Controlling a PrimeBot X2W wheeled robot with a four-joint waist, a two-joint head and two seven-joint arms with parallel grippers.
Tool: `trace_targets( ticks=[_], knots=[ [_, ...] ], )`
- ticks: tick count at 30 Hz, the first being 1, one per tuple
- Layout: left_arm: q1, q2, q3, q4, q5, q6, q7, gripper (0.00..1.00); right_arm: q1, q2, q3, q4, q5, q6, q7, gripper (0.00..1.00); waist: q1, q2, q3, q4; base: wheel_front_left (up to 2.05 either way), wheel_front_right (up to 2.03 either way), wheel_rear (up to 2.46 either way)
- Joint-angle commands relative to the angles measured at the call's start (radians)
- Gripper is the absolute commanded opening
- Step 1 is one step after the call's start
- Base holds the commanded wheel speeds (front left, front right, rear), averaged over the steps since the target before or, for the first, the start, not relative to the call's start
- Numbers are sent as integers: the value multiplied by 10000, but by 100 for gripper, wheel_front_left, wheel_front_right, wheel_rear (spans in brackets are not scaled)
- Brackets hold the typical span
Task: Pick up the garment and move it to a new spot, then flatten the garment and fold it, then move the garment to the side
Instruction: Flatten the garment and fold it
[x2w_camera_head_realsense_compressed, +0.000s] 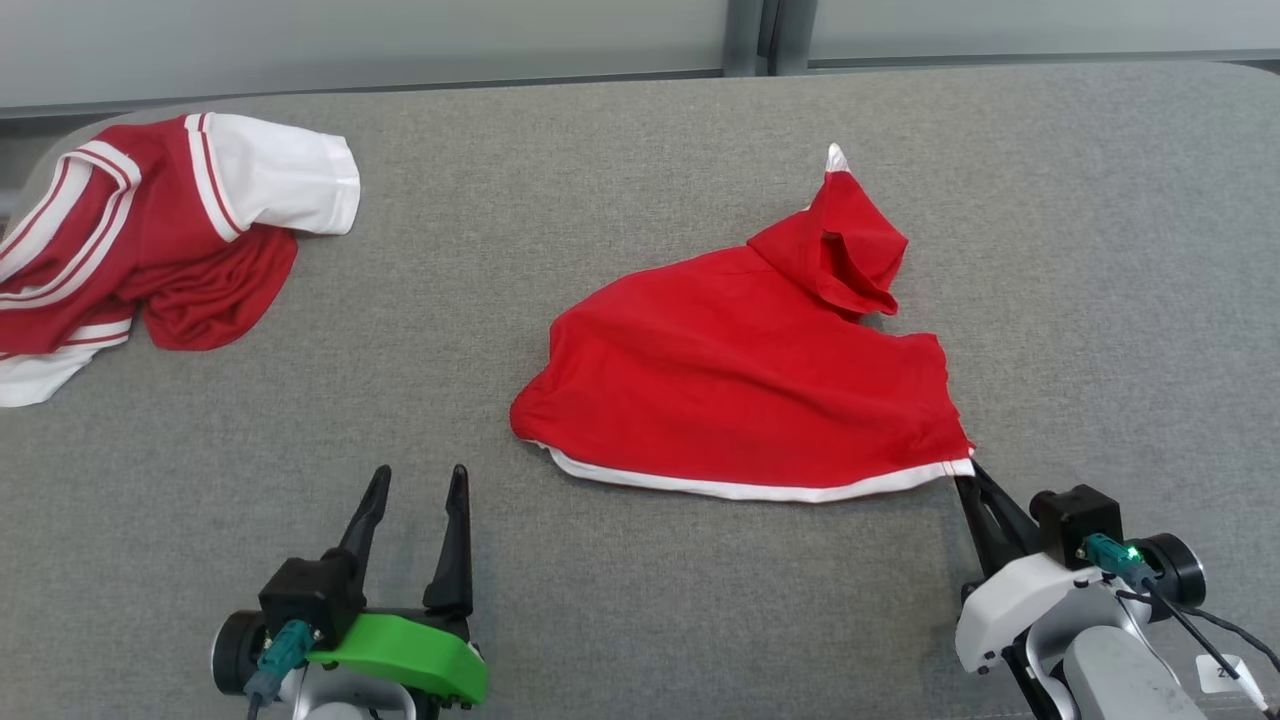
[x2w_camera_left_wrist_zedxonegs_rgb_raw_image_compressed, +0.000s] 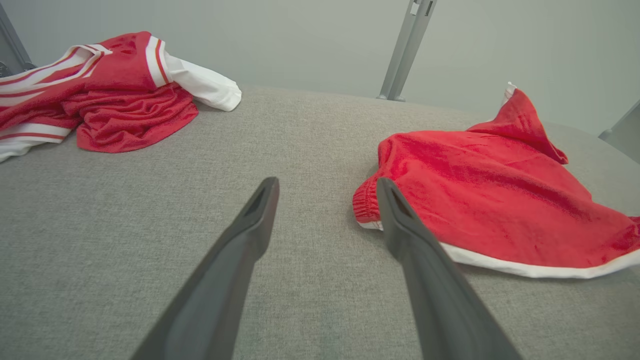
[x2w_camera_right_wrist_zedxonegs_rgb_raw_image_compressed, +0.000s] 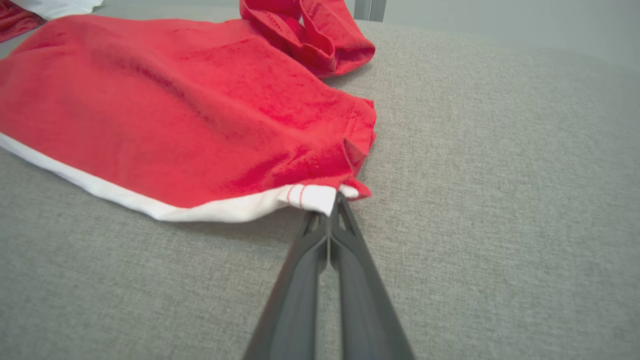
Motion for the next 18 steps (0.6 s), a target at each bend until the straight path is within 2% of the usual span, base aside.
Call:
trace_targets(
  ticks=[1,11,18],
  knots=[
    [20,8,-105,160,-70,-62,-2,100,226,-74,-47,-285,55,-13,-10,0,0,0,-75,-105,0,0,0],
    [-454,9,-996,1696,-113,-352,-4,100,779,-247,-132,-1467,-37,-13,-9,0,0,0,-239,-410,0,0,0],
    [-1017,14,-1409,2887,-226,-464,-4,100,890,-258,-141,-1778,-81,-14,-9,0,0,0,-202,-562,0,0,0]
  ],
)
